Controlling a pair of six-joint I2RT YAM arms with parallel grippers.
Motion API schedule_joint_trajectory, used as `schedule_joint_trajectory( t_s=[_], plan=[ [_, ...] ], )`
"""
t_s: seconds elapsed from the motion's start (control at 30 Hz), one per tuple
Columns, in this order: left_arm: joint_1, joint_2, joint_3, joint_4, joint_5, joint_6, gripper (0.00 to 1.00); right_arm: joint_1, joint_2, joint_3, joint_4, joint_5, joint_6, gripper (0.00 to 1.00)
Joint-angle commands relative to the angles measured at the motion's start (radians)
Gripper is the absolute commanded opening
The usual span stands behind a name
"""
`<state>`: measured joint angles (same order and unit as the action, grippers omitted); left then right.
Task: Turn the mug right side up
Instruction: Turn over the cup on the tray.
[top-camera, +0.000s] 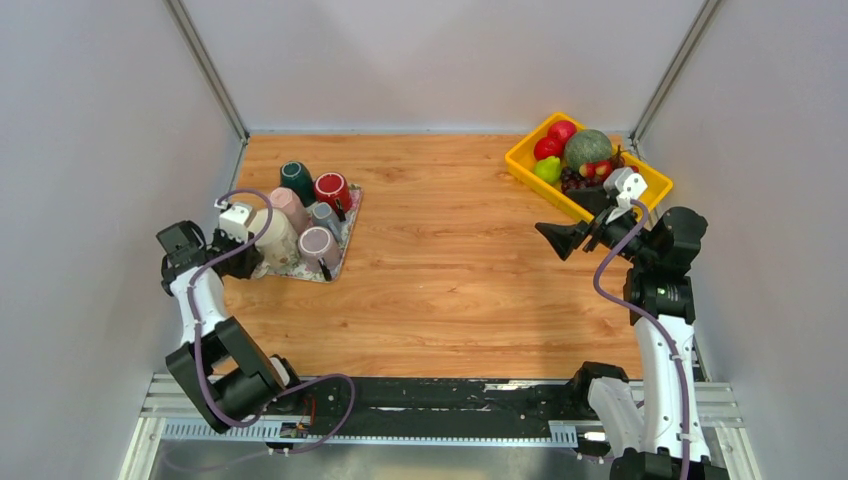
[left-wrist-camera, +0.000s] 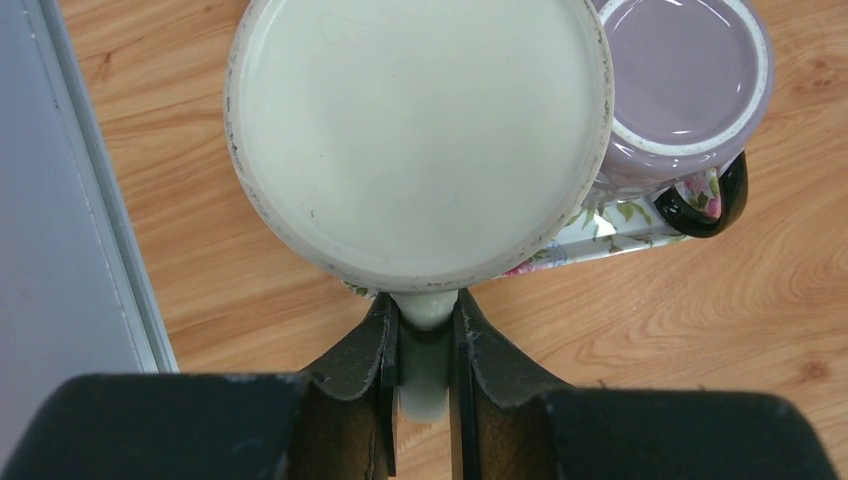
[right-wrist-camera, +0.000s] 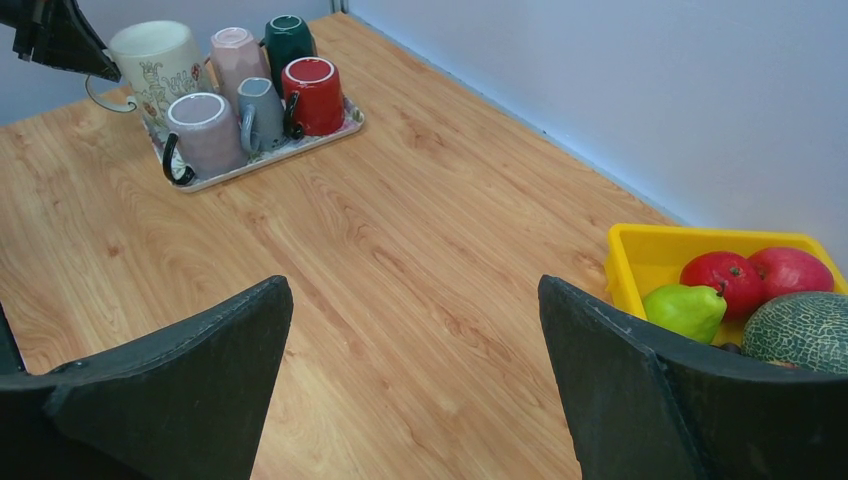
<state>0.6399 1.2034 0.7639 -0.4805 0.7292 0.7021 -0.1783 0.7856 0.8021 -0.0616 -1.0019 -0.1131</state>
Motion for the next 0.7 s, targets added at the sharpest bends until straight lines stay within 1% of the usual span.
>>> schedule_joint_trajectory(
  t_s=[0.0,0.4,0.67],
  plan=[
    [0.016,-0.091,0.092,0.013,0.16,0.023,0.0,-0.004,-0.013,-0.007,0.051,-0.037,0.007,1.0],
    [0.021,-0.199,0.125,-0.094,0.156,0.053,0.0,-0.004,-0.022,-0.015,0.052,-0.044,0.006,1.0],
    [0.021,-0.236,0.182,-0.157,0.179,0.034,0.0,-0.002,-0.028,-0.017,0.052,-0.05,0.002,1.0]
  ],
)
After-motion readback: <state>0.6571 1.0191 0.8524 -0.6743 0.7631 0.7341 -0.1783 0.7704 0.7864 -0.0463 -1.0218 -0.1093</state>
